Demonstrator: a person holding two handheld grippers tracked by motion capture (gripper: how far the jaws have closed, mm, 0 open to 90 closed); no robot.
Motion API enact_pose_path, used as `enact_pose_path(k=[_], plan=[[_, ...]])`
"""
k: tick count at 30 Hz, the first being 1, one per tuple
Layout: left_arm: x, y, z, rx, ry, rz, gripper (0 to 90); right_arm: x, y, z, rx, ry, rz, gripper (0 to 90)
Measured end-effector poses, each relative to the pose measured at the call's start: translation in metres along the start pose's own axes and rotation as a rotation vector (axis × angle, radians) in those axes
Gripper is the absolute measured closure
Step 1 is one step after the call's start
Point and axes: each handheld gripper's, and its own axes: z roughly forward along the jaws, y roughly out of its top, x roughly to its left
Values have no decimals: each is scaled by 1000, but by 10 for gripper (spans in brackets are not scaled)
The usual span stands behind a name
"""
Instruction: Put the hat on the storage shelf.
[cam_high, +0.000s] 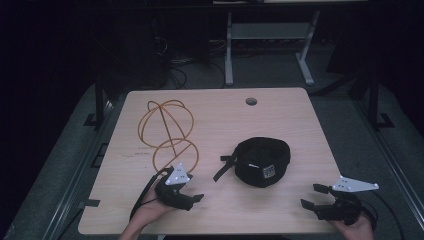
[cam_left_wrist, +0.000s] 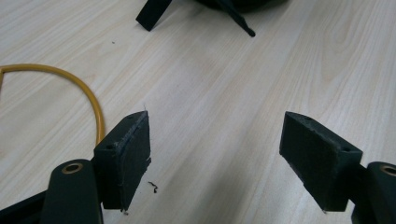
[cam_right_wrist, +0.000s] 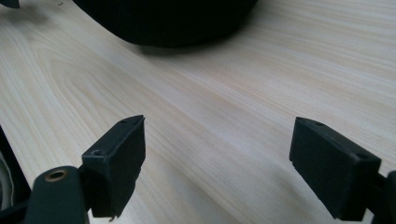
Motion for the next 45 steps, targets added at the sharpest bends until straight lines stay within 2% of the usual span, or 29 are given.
enact_pose_path(k=[5,6,9,12,18,21,24,26,29,35,36,41,42,45], plan=[[-4,5,-4,-19,-17,4,246,1,0,3,22,0,-9,180],[-6,6,-5,-15,-21,15,246,1,0,3,21,2,-12,179],[-11,9,-7,-30,-40,9,246,4,1,4,17,4,-11,179],[-14,15,-9,-27,-48,29,246,5,2,5,18,1,-6,177],[-15,26,-14,-69,-75,21,233,7,3,4,2,3,-9,175],[-15,35,-16,-77,-87,22,233,7,3,3,-1,5,-7,175],[-17,45,-19,-84,-99,39,233,7,4,3,-8,8,-9,175],[-18,52,-20,-88,-103,65,233,7,4,3,-8,9,-9,175],[-20,62,-21,-88,-123,69,233,7,4,3,-6,11,-9,173],[-25,82,-21,-95,-138,106,232,7,4,2,-17,9,-11,173],[-27,89,-20,-104,-148,113,233,7,4,2,-19,8,-11,173],[-29,104,-17,-101,-150,140,233,7,4,2,-18,10,-13,173],[-30,111,-15,-105,-156,151,233,7,5,2,-17,12,-14,173],[-31,118,-11,-104,-166,160,233,7,5,2,-20,12,-12,173]])
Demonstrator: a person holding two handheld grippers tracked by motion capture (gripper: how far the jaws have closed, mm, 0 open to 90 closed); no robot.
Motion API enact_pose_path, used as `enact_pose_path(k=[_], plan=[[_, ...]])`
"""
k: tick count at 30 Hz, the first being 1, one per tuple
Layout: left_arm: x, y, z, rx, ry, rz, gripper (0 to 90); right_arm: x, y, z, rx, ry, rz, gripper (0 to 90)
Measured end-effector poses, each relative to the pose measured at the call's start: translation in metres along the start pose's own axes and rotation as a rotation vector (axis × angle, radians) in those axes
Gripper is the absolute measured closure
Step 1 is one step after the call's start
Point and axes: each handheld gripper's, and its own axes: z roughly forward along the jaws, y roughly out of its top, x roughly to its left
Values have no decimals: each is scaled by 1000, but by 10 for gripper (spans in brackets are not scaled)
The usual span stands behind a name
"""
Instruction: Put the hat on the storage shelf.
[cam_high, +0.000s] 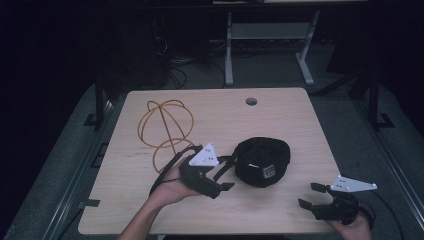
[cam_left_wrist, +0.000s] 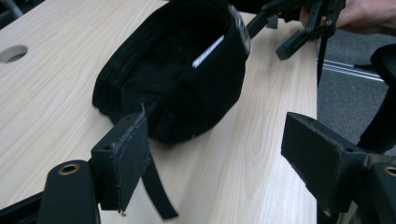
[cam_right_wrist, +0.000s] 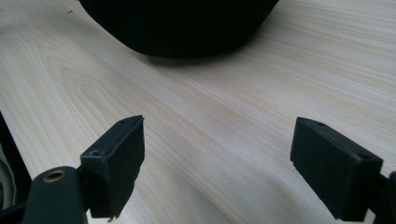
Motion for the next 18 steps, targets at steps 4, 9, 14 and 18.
enact_pose_path(k=[4,9,14,18], plan=[[1,12,11,25,-14,21,237,1,0,1,6,8,-8,174],[-1,28,24,29,-32,46,270,2,2,3,7,15,-17,176],[2,40,37,33,-64,51,288,3,2,3,9,15,-22,174],[7,46,50,57,-90,43,292,3,3,2,6,16,-16,172]])
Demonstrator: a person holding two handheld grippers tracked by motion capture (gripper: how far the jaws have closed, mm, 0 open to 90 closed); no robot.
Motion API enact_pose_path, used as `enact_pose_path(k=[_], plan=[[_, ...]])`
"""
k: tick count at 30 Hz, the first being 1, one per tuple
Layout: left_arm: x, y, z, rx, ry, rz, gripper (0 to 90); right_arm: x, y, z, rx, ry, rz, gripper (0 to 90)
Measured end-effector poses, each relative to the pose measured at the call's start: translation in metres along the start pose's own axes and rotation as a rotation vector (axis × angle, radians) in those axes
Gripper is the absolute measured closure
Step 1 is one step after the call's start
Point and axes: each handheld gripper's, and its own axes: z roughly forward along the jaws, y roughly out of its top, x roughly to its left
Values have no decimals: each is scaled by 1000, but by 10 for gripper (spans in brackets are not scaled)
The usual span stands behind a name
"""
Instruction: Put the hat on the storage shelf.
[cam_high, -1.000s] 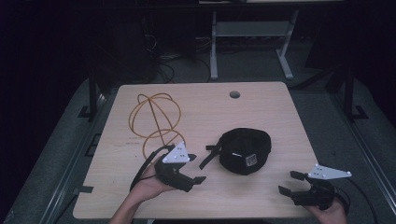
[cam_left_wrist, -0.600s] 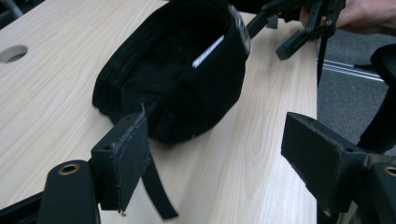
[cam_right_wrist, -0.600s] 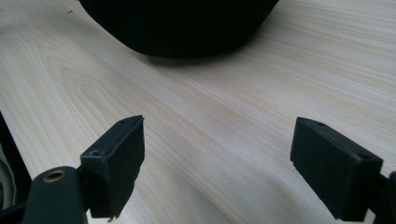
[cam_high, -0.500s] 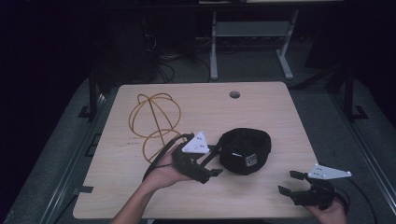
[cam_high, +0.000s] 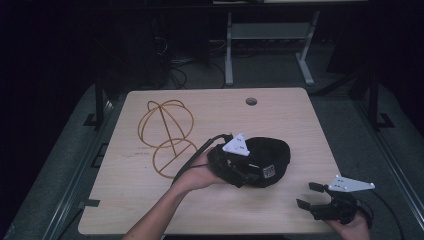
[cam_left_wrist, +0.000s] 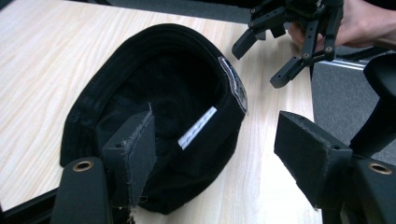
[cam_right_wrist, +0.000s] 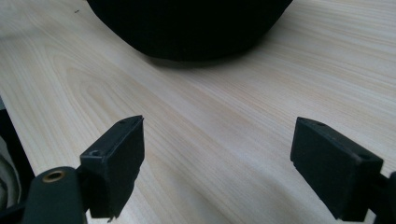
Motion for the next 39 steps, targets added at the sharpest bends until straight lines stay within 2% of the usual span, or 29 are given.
enact_pose_path(k=[3,6,12,15,16,21,26,33,37,39], plan=[[3,7,10,16,-16,4,314,1,1,0,-3,1,-1,172],[3,10,16,33,-8,18,335,1,2,0,-4,1,1,172],[2,14,31,88,-22,40,439,0,1,1,-2,-1,0,172],[1,13,36,113,-31,46,567,0,1,0,-13,-4,-2,169],[2,12,37,120,-45,38,567,0,1,0,-13,-4,-2,169],[8,1,44,126,-82,46,775,1,1,2,-5,-7,-5,166],[9,-6,48,115,-89,40,811,0,0,2,-11,-7,5,167],[13,-9,47,104,-94,26,815,1,1,3,-6,-6,5,167],[14,-7,45,103,-106,21,816,1,1,4,-14,19,25,177],[16,-4,42,85,-110,11,816,2,1,7,-15,35,41,173]])
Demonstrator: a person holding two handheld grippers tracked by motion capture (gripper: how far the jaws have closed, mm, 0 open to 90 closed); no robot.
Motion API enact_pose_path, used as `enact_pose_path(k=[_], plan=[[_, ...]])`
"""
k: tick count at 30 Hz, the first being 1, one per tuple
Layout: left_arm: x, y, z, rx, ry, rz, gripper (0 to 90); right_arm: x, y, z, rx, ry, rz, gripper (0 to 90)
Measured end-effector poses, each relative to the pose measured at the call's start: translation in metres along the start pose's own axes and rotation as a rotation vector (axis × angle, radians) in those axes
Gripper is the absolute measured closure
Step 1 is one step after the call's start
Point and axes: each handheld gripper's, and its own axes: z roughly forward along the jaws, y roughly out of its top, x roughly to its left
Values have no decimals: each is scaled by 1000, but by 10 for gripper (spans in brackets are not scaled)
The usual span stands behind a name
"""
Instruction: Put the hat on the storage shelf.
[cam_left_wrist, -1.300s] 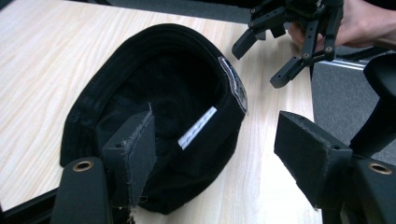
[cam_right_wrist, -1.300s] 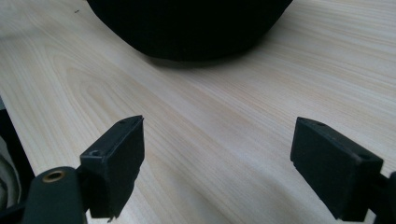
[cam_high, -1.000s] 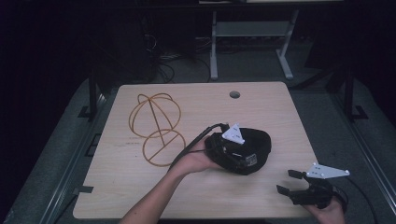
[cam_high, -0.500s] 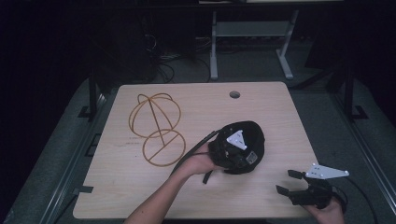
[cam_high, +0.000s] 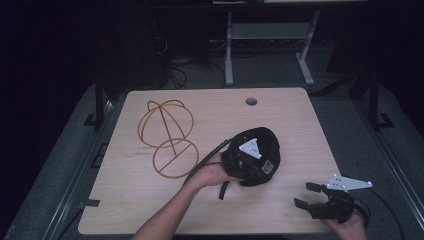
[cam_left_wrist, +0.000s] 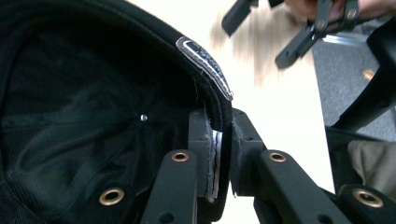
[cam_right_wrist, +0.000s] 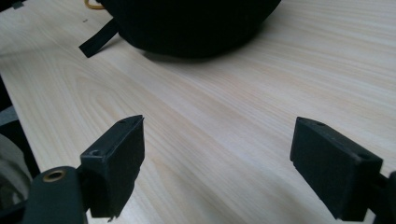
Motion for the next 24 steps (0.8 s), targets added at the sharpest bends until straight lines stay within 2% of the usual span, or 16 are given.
enact_pose_path(k=[6,10,15,24], plan=[[4,8,-12,-43,-7,-11,816,5,3,5,-20,31,14,149],[5,14,-22,-70,-3,-9,817,11,7,9,-34,35,-10,146],[7,25,-38,-116,-20,-14,818,17,13,8,-73,36,-23,142],[2,48,-64,-166,-43,5,818,27,39,8,-169,32,-76,145]])
